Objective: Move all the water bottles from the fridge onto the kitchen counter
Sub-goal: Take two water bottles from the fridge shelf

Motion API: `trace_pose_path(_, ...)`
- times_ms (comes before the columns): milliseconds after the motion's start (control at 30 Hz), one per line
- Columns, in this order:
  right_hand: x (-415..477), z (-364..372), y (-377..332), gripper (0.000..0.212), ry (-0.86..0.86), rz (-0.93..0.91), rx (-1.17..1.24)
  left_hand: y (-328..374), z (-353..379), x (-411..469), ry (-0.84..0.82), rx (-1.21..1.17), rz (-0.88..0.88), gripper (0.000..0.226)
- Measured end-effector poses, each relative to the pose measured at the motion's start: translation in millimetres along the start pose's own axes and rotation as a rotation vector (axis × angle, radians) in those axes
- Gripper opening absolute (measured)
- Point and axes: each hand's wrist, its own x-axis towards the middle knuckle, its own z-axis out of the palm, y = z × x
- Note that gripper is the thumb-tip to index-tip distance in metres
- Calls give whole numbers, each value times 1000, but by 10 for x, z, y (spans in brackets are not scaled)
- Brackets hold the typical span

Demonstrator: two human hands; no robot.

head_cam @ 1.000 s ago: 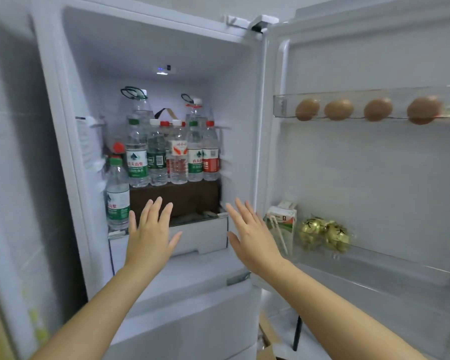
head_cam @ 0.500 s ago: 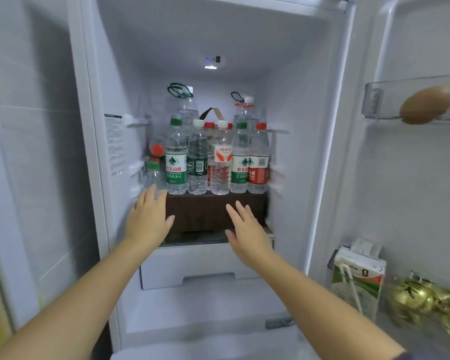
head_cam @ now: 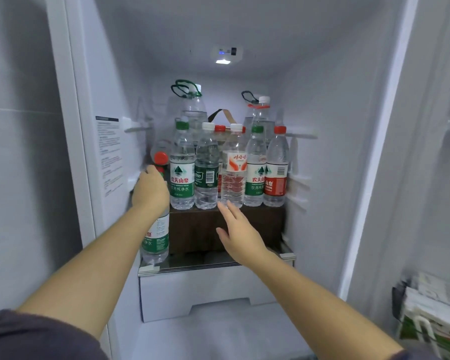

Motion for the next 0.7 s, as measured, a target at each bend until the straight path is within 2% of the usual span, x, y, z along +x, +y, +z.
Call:
trace_pose_path(100, 34, 59, -13, 65, -33, 12, 68, -34, -13, -21, 54, 21, 9, 30)
trace_pose_path(167, 51, 95, -54, 67, -77, 43, 159, -52, -65, -91, 79, 50, 76, 27)
trace_pose_path(300, 128, 186, -197, 77, -208, 154, 497, -41, -194, -178, 32, 2, 174, 29)
trace_pose_path(367, 159, 285, -288, 84, -219, 183, 621, 24, -245, -192, -1, -73, 199, 31)
trace_pose_path(433, 179, 394, -349, 82, -206, 202, 697, 115, -260, -204, -32, -152, 217, 31)
trace_pose_path(533, 161, 483, -325, 62, -114, 241, 718, 214, -195, -231, -118, -289, 245, 29)
trace_pose_path(600, 129, 469, -219, 58, -46, 286, 710, 208, -98, -245, -194, -367, 259, 32)
trace_pose_path(700, 85, 367, -6, 55, 44, 374, 704, 79, 121, -281, -233, -258, 268, 35)
